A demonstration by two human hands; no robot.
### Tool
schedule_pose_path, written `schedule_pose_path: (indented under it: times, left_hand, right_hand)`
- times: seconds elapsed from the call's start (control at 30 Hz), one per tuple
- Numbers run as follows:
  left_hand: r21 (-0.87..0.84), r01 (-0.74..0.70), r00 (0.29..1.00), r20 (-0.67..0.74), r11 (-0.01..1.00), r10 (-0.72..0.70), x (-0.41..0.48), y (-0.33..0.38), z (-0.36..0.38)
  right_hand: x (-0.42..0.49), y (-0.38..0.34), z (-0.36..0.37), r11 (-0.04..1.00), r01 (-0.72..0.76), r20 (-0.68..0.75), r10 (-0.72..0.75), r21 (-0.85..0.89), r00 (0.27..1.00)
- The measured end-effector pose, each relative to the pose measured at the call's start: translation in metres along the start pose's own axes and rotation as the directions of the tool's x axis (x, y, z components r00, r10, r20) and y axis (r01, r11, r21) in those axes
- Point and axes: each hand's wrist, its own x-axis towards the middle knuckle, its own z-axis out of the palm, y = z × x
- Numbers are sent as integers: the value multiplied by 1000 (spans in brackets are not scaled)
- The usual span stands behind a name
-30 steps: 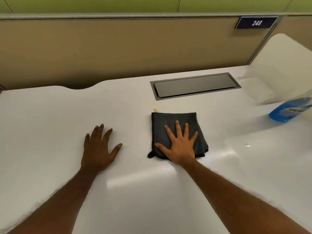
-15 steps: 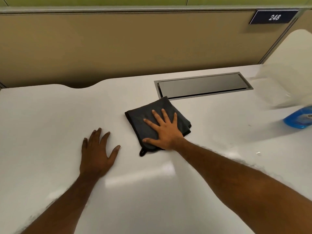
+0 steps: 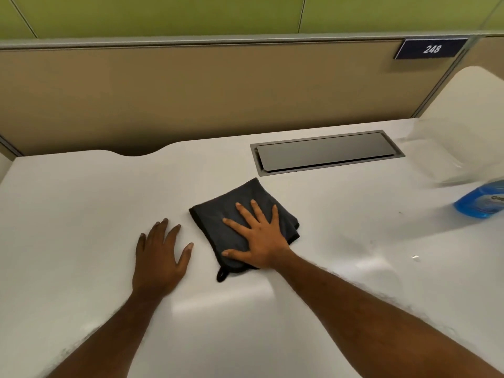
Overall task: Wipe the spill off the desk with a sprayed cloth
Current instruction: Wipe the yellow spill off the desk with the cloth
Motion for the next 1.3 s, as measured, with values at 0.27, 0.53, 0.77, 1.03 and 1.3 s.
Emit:
schedule_pose_path:
  times: [0.27,0.53,0.77,1.03,1.3]
  left_hand:
    - [18,-136,986,100,991,133,-16,17,-1]
    - [-20,-216,965,145,976,216,-41,56,5]
    - [-26,-241,957,159,970,242,-53,60,5]
    - [-68,-314,932,170,947,321,-45,101,19]
    - [-56,-319,931,167,946,324,-37,159,38]
  right_hand:
    - [-63,50,-14,842,-536,12,537,51,844]
    - [-135,31,10,987,-159,-59,159,11,985]
    - [-164,61,-5,675,-728,-27,735,117,677]
    - [-226,101,-3,798,-600,-66,603,62,795]
    - [-242,139,-3,842,-539,-63,540,26,840]
